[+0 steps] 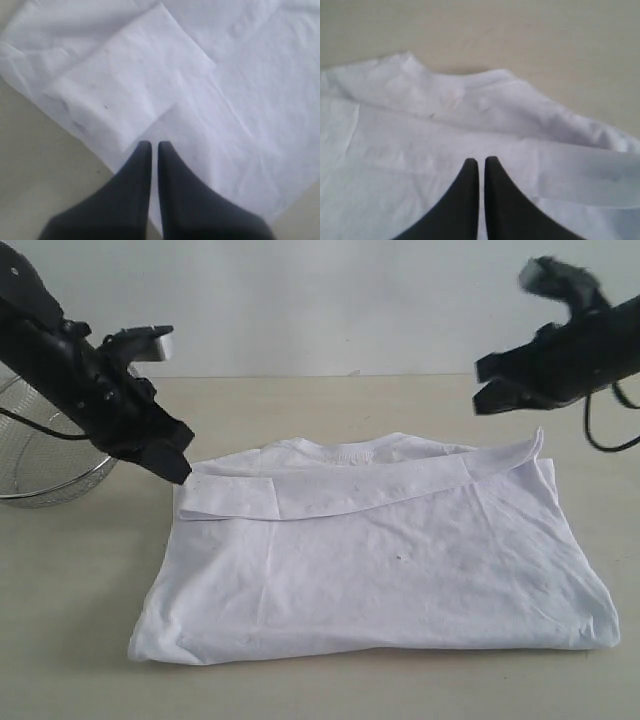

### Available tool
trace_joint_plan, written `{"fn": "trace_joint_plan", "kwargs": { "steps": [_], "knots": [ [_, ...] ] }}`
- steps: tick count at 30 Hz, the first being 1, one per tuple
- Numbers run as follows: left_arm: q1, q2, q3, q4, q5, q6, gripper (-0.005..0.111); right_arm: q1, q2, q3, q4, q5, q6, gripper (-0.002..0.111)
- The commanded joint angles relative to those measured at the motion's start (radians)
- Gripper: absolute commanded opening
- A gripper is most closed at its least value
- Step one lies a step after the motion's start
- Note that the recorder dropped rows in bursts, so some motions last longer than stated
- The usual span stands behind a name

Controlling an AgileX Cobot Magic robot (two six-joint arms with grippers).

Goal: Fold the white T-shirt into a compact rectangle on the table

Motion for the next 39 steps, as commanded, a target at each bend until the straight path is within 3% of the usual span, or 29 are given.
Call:
{"fn": "trace_joint_plan", "kwargs": {
  "steps": [1,8,16,39],
  "knots": [
    [-0.064,-0.009,0.028,0.052,0.038,-0.009,0.005,0.184,0.044,-0.019,-0.188,-0.007,0.028,0.000],
    [-0.093,-0.009,0.065,0.054,0.059,-0.053,0.005,0.364,0.112,-0.099,-0.446,0.008,0.212,0.000],
    [-0.093,-0.009,0.081,0.067,0.077,-0.085,0.005,0.456,0.155,-0.105,-0.747,-0.047,0.415,0.000],
    [-0.093,-0.009,0.081,0.040,0.092,-0.090,0.005,0.507,0.302,-0.134,-0.808,-0.169,0.485,0.000]
  ]
}}
